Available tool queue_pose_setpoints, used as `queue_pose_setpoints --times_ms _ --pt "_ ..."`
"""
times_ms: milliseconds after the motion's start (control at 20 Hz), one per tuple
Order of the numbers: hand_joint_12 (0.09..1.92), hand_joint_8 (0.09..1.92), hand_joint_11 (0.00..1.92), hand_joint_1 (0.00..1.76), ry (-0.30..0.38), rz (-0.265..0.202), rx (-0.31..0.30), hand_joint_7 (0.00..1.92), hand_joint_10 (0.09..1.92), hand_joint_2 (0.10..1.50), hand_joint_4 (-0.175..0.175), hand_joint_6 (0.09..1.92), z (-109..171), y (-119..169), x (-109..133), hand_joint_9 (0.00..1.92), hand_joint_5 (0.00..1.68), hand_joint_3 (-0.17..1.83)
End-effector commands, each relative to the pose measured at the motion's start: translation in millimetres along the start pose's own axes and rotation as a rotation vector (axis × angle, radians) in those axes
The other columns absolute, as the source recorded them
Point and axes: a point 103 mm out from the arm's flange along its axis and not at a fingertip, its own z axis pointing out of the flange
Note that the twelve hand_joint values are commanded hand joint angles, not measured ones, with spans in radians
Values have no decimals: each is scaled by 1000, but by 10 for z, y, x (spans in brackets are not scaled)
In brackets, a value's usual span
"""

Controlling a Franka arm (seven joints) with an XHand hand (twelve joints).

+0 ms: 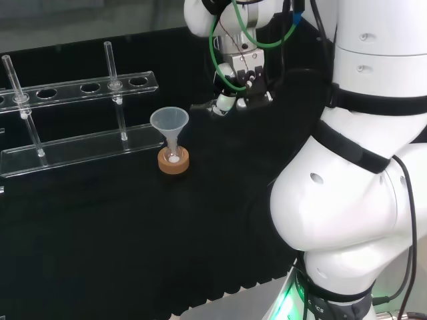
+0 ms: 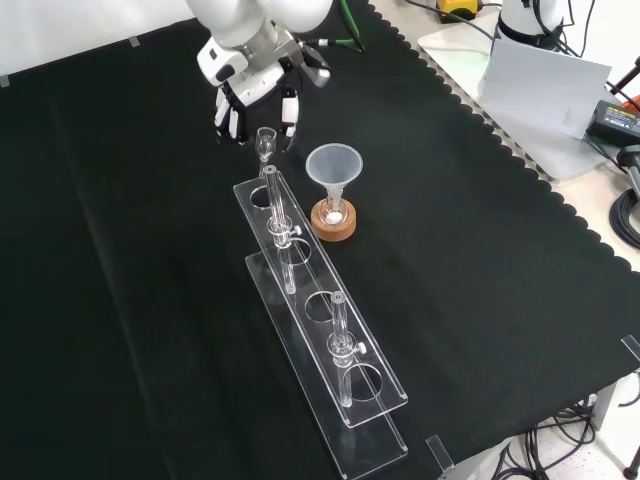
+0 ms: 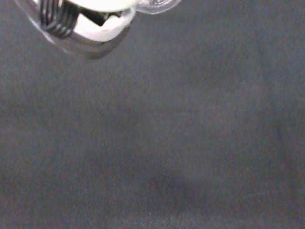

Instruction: Put the weighing funnel back on the table.

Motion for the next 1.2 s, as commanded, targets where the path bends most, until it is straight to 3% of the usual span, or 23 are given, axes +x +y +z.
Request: queue_pose_setpoints --times_ms 50,1200 --pt "1081 644 809 1081 13 -33 0 542 351 709 175 900 201 190 -2 947 1147 668" --pt "1078 646 808 1083 -22 -69 37 544 348 708 175 894 646 629 23 948 1150 666"
